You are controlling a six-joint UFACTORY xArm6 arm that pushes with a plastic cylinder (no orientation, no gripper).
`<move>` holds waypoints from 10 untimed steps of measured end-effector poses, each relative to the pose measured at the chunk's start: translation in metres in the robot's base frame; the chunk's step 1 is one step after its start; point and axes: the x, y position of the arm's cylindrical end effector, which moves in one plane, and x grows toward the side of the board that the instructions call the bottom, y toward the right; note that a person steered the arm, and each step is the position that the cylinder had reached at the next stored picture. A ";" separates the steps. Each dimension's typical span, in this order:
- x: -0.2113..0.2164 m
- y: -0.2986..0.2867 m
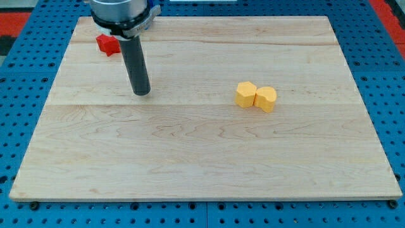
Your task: Separate the yellow blocks
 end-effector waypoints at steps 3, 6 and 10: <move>0.054 0.164; 0.044 0.290; -0.011 0.117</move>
